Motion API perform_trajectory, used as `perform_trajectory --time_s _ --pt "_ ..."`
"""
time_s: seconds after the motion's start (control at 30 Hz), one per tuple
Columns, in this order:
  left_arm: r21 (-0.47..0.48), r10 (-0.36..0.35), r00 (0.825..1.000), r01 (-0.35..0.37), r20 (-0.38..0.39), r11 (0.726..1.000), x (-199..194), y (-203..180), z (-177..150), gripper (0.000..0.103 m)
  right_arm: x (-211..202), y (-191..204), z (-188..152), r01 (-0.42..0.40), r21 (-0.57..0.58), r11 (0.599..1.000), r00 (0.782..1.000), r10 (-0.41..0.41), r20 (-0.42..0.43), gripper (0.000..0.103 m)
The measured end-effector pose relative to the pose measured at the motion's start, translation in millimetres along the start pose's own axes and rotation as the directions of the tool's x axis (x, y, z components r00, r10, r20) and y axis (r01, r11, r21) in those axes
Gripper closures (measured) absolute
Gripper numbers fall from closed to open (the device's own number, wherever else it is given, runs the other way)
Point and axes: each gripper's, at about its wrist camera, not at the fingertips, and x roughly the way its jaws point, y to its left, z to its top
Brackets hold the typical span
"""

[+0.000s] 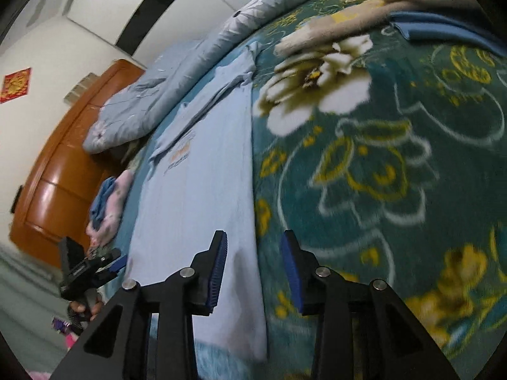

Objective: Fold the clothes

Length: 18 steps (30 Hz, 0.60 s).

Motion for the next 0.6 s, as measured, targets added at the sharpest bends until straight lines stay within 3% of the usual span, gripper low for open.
perform_trajectory --time_s 0.17,0.3,0.43,0.6 --pt "-0.059 -0.084 0.995 0.081 -0.05 0.995 -4.3 7.8 -12.5 0.034 1.3 -1.9 -9.7 -0.099 0.004 0.995 0.994 0.099 -0.055 0.066" --pt "-0.155 -0.183 0.98 0.17 -0.076 0.973 -11.4 21.6 -22.6 0.034 9.2 6.1 -15.7 -0.149 0.002 0.989 0.984 0.148 -0.104 0.066" --pt "-0.178 -0.233 0.964 0.208 -0.131 0.962 -11.4 22.2 -34.3 0.034 7.4 7.5 -25.4 -0.195 -0.002 0.981 0.971 0.193 -0.142 0.066" --pt "-0.189 -0.274 0.956 0.251 -0.102 0.949 -15.7 23.9 -44.5 0.034 2.7 1.2 -34.2 -0.219 0.036 0.975 0.967 0.222 -0.127 0.066"
